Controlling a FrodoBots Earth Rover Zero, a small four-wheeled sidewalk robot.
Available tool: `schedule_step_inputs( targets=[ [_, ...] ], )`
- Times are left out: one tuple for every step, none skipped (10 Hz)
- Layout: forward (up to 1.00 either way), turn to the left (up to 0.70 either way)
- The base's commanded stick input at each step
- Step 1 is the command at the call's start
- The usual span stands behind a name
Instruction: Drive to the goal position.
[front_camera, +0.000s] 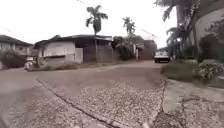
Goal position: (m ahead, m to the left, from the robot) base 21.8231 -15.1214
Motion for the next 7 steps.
schedule_step_inputs(
  targets=[
    [0.85, 0.01],
    [0.85, 0.01],
    [0.85, -0.20],
    [0.85, -0.33],
    [0.85, -0.33],
    [0.85, -0.33],
    [0.85, -0.33]
  ],
)
